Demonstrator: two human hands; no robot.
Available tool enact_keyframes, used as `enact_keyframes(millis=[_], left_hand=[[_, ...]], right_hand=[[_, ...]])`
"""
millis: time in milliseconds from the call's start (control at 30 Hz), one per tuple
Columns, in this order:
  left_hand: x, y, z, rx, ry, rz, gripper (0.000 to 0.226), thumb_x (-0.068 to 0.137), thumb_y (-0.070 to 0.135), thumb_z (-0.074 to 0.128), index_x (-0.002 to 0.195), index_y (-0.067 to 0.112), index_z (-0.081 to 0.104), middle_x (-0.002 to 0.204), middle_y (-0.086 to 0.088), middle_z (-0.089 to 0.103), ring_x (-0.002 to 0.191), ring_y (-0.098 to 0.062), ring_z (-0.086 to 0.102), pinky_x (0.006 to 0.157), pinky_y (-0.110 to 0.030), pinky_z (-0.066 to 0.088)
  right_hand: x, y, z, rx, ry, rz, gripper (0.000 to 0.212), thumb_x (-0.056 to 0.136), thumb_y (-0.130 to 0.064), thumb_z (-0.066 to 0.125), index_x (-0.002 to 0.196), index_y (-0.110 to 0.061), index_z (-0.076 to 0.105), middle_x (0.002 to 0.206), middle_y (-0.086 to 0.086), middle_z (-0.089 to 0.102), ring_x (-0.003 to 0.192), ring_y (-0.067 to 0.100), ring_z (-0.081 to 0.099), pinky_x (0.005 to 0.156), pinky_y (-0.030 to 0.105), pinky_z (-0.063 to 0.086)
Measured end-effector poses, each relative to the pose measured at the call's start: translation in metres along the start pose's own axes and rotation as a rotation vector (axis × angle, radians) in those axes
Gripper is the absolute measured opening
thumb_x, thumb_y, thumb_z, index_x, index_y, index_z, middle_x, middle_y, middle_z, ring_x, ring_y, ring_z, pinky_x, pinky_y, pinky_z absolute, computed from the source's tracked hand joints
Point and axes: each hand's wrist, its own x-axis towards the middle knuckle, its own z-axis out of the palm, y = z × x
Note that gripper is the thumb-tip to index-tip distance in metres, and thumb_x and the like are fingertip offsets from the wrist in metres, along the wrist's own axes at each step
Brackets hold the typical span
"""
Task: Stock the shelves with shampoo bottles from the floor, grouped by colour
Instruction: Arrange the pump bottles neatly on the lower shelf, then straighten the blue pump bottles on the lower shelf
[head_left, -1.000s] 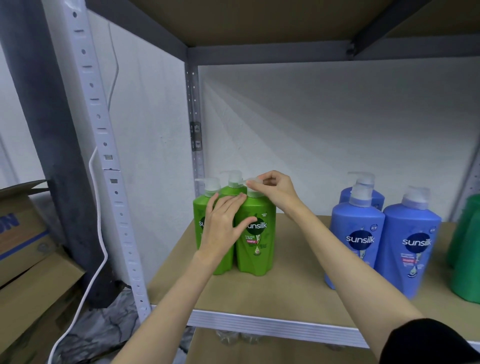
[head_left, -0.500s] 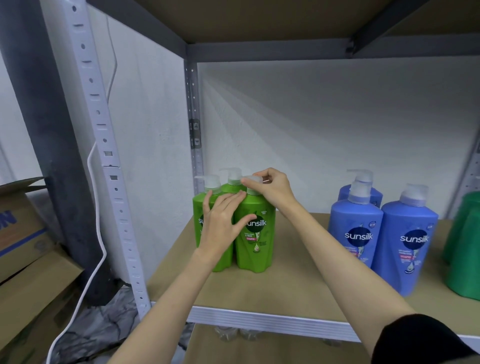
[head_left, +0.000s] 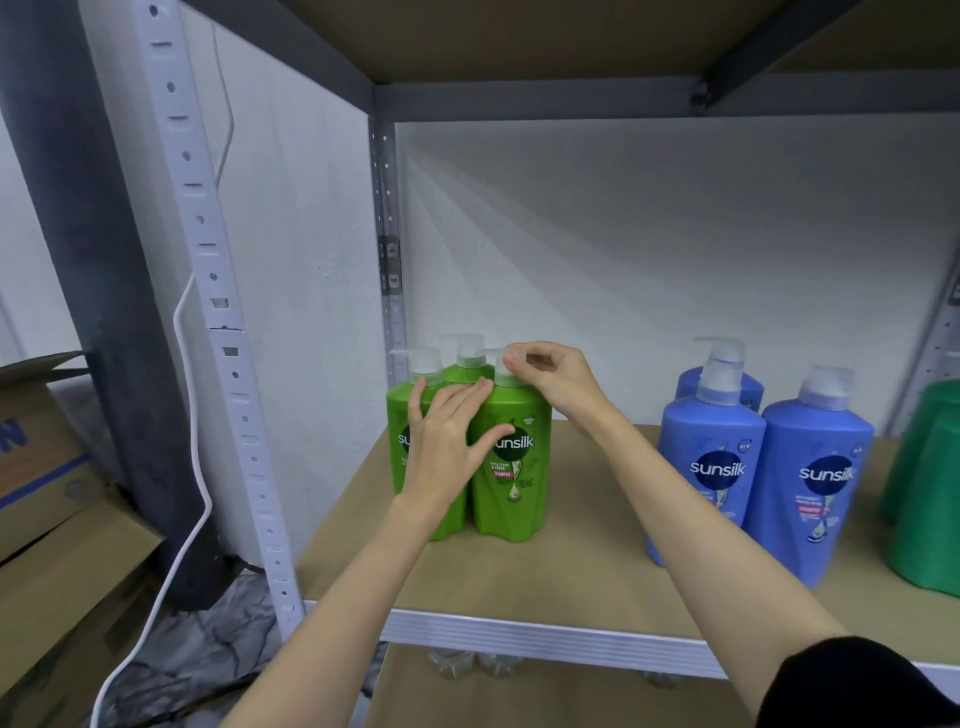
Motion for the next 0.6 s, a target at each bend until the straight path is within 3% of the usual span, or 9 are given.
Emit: enact_keyframes(millis=[133,233,433,500,600], left_hand=[[0.003,0.001,-0.006,0.009,-0.049,-0.002,0.060,0.076,0.058,0.049,0.116,0.015,0.062,0.113,0.002,0.067,0.107,-0.015,0.061,0.109,-0.034,0.005],[0.004,0.002,-0.012,0.002,-0.088,-0.002,0.065,0.076,0.061,0.044,0.123,0.018,0.056,0.125,0.001,0.060,0.118,-0.017,0.053,0.109,-0.031,0.001],[0.001,0.049,-0.018,-0.213,0.099,-0.023,0.050,0.082,0.043,0.053,0.122,0.014,0.055,0.125,-0.002,0.056,0.117,-0.015,0.046,0.105,-0.026,0.022],[-0.009,0.078,-0.009,-0.332,0.076,-0.011,0.047,0.083,0.037,0.053,0.123,0.012,0.054,0.127,-0.004,0.055,0.119,-0.013,0.045,0.104,-0.024,0.026],[-0.028,0.122,0.016,-0.486,0.009,-0.050,0.049,0.084,0.037,0.051,0.125,0.010,0.052,0.129,-0.006,0.053,0.121,-0.014,0.045,0.105,-0.028,0.032]], right_hand=[[-0.006,-0.003,0.001,-0.090,0.028,-0.004,0.037,0.086,-0.019,0.064,0.118,-0.002,0.058,0.117,0.014,0.062,0.100,0.016,0.058,0.085,0.019,0.048],[-0.017,-0.010,-0.010,-0.222,0.060,-0.047,0.058,0.084,-0.028,0.066,0.135,-0.012,0.044,0.125,0.009,0.054,0.116,0.017,0.052,0.098,0.028,0.042],[-0.076,-0.020,-0.058,-0.422,0.273,-0.330,0.043,0.086,-0.017,0.064,0.128,-0.016,0.053,0.123,-0.001,0.054,0.113,0.009,0.049,0.098,0.024,0.038],[-0.103,-0.010,-0.074,-0.457,0.377,-0.385,0.039,0.087,-0.013,0.062,0.125,-0.016,0.056,0.125,0.000,0.055,0.115,0.005,0.047,0.100,0.021,0.038],[-0.143,0.011,-0.103,-0.551,0.557,-0.437,0.038,0.086,-0.009,0.059,0.123,-0.015,0.058,0.130,0.009,0.050,0.121,0.013,0.046,0.099,0.008,0.031]])
